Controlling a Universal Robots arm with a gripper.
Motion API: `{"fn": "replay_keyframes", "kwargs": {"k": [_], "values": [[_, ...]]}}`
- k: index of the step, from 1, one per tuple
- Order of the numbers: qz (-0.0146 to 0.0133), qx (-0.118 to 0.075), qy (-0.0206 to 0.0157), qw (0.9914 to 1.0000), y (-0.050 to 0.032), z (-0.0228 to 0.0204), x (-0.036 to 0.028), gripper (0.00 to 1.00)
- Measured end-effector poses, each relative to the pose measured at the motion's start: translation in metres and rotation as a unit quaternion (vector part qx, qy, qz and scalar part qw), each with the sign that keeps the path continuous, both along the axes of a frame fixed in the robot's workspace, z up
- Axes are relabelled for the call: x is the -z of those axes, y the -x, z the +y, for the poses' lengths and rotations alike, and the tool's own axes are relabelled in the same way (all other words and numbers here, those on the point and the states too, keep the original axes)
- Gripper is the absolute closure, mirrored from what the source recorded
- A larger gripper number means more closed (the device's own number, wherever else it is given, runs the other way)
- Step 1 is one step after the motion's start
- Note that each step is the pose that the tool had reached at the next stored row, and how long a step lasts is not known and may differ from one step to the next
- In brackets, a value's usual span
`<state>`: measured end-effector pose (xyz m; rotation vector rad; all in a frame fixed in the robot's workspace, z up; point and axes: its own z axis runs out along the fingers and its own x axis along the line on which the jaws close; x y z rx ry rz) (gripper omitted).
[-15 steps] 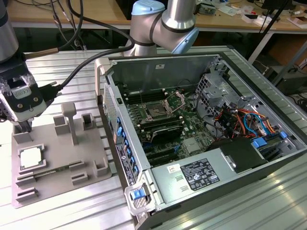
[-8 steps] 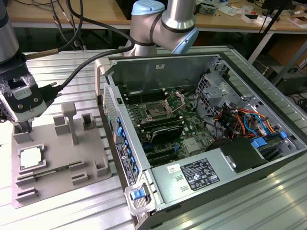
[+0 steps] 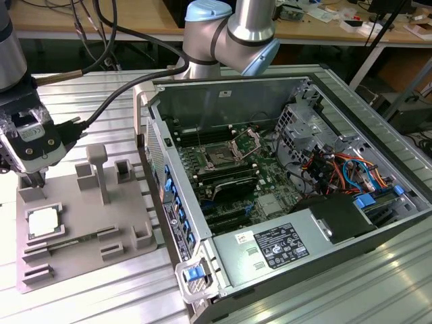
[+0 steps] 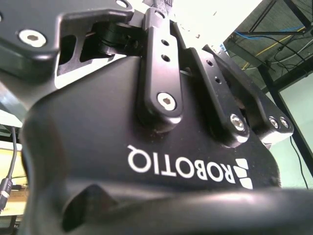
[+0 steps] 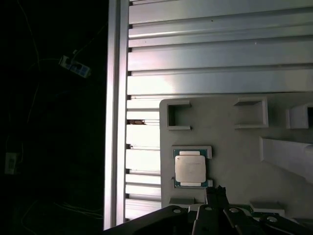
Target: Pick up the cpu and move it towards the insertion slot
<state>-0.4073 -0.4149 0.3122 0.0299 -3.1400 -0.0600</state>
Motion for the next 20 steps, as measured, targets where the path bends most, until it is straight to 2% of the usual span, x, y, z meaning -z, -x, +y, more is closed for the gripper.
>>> {"fn": "replay_keyframes", "kwargs": {"k": [20], "values": [[0.0000,0.000,0.0000,1.00000,0.0000,-0.0006,0.0046,0.89]]}}
